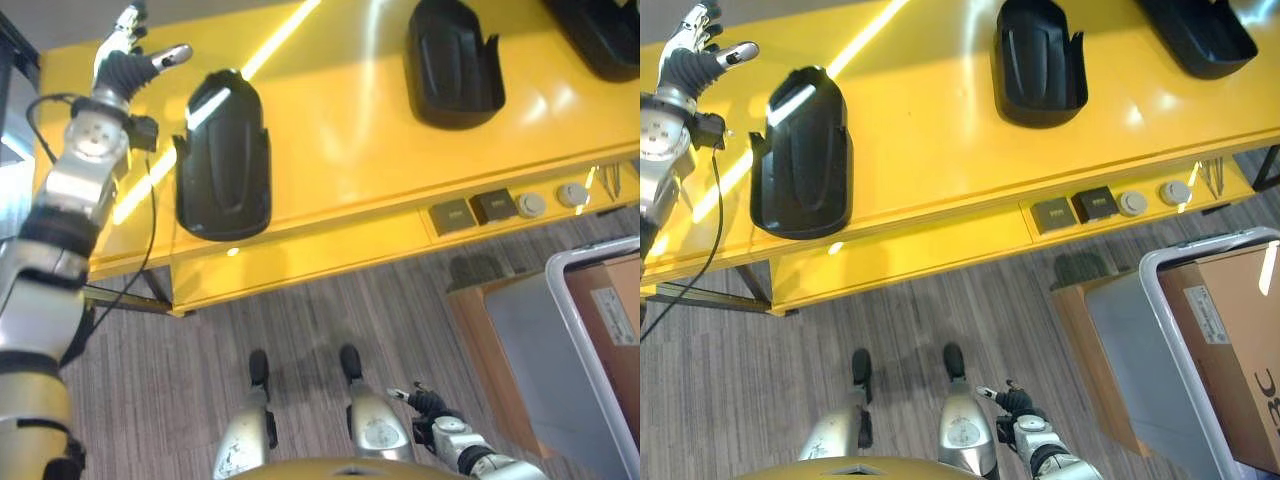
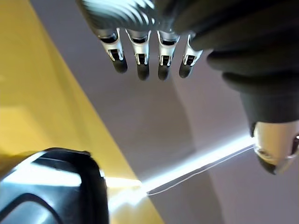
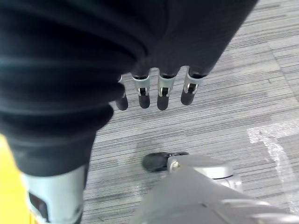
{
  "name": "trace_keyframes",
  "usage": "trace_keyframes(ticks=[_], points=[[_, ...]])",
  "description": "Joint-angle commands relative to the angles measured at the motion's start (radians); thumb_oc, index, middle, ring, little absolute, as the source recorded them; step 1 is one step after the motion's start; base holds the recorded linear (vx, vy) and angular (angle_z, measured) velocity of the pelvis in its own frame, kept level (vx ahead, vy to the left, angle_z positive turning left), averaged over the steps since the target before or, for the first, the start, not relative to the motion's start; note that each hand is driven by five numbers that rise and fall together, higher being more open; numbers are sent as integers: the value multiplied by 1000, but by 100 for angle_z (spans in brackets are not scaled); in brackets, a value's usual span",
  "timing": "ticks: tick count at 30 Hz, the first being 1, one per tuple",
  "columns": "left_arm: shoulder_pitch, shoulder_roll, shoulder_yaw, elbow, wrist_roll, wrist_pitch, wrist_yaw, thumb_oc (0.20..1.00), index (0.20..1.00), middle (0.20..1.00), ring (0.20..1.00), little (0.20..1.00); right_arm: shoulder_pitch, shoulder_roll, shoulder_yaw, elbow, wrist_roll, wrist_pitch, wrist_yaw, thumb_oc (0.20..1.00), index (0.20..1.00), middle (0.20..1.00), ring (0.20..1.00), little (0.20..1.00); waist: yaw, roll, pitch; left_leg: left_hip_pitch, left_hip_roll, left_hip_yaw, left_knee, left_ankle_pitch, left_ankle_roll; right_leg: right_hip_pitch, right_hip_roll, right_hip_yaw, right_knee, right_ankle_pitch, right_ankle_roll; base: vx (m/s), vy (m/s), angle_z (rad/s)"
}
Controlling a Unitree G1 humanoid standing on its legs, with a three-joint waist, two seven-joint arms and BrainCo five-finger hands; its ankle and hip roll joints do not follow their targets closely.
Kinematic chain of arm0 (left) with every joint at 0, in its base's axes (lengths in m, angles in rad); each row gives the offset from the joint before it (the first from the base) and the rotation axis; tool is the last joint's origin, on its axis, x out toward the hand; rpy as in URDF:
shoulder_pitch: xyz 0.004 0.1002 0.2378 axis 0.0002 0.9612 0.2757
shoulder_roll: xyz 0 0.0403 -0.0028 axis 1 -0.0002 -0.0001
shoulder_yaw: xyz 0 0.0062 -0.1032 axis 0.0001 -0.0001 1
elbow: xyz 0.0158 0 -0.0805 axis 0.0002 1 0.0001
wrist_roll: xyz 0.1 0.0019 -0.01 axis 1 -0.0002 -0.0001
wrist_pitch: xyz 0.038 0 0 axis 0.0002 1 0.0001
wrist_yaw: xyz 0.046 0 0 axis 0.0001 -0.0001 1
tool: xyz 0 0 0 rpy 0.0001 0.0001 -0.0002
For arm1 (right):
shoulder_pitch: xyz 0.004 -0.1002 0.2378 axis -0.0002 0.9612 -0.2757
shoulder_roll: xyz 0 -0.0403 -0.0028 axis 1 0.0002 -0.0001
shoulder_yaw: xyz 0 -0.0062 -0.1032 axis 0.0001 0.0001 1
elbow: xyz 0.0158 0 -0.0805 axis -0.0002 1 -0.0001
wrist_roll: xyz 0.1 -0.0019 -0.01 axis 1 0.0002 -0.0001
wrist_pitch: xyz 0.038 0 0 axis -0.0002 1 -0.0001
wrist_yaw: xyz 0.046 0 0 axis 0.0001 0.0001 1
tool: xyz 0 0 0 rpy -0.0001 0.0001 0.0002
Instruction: Move parts from the plastic box to the shelf.
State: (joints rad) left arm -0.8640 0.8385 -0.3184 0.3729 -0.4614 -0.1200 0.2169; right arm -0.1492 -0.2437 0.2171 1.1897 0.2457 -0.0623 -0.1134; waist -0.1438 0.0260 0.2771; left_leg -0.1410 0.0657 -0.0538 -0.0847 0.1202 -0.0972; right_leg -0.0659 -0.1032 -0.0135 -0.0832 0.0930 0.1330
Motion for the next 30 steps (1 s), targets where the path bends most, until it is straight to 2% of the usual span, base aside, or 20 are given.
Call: trace_keyframes(ticks=[1,2,4,5,6,9,10,11,12,15,23,29,30], points=[[177,-9,178,-69,89,-93,112,1000,1000,1000,1000,1000,45,11,-16,46,-31,-2,-12,1000,1000,1000,1000,1000,58,-6,-116,6,53,41,47,-57,-12,-30,-51,-44,14,-61,21,100,-10,21],[390,-48,319,-219,142,-120,100,1000,1000,1000,1000,1000,64,17,-24,42,-56,-2,-5,1000,1000,1000,1000,1000,71,-16,-143,36,56,38,55,-76,-13,4,-47,-48,22,-83,17,89,-4,21],[485,-167,356,-302,181,-141,124,1000,1000,1000,1000,1000,70,25,-14,38,-86,-3,-3,1000,1000,1000,1000,1000,76,-25,-172,61,61,32,69,-94,-14,32,-46,-54,42,-104,12,102,-4,27],[543,-183,372,-360,201,-142,98,661,661,661,661,661,78,30,-16,38,-92,-2,-3,1000,1000,1000,1000,1000,80,-28,-184,75,61,30,70,-100,-13,48,-47,-58,45,-109,12,81,3,33],[601,-204,383,-416,241,-148,78,200,200,200,200,200,86,35,-22,41,-101,0,-4,1000,1000,1000,1000,1000,84,-33,-198,89,62,29,71,-107,-11,67,-48,-60,48,-116,11,74,11,31],[751,-284,401,-542,213,-167,2,200,200,200,200,200,103,43,-48,42,-105,0,-4,1000,1000,1000,1000,1000,94,-40,-232,118,60,27,78,-129,-5,99,-56,-65,58,-132,10,62,42,10],[781,-312,378,-551,201,-163,-22,200,200,200,200,200,109,46,-45,41,-111,-1,-1,1000,1000,1000,1000,1000,97,-43,-239,124,57,26,83,-134,-3,109,-58,-68,61,-135,9,50,58,6],[808,-303,355,-589,246,-152,-51,200,200,200,200,200,116,51,-36,44,-129,0,2,1000,1000,1000,1000,1000,100,-47,-245,131,56,23,87,-142,0,122,-61,-72,63,-139,10,40,44,6],[852,-357,312,-611,180,-148,-88,200,200,200,200,200,122,61,-7,56,-165,9,14,1000,1000,1000,1000,1000,108,-56,-248,142,51,18,95,-151,5,138,-68,-77,69,-143,9,14,38,8],[948,-381,203,-673,113,-95,-200,200,200,200,200,200,121,75,-9,63,-163,15,4,1000,1000,1000,1000,1000,119,-68,-245,148,42,15,102,-160,15,153,-78,-85,69,-143,13,-22,27,10],[1004,-366,73,-688,91,-38,-280,200,200,200,200,200,108,95,4,76,-145,11,-5,1000,1000,1000,1000,1000,115,-66,-229,142,35,33,106,-164,28,131,-82,-64,65,-130,17,-24,16,-2],[954,-391,41,-624,101,-29,-260,200,200,200,200,200,119,98,5,88,-138,17,-13,1000,1000,1000,1000,1000,96,-65,-230,144,35,47,97,-163,29,121,-84,-51,58,-124,19,-4,6,-6],[896,-408,26,-585,107,-29,-238,200,200,200,200,200,127,93,3,81,-132,20,-20,1000,1000,1000,1000,1000,81,-64,-227,137,32,56,91,-160,30,104,-84,-40,54,-117,19,-18,4,-6]])
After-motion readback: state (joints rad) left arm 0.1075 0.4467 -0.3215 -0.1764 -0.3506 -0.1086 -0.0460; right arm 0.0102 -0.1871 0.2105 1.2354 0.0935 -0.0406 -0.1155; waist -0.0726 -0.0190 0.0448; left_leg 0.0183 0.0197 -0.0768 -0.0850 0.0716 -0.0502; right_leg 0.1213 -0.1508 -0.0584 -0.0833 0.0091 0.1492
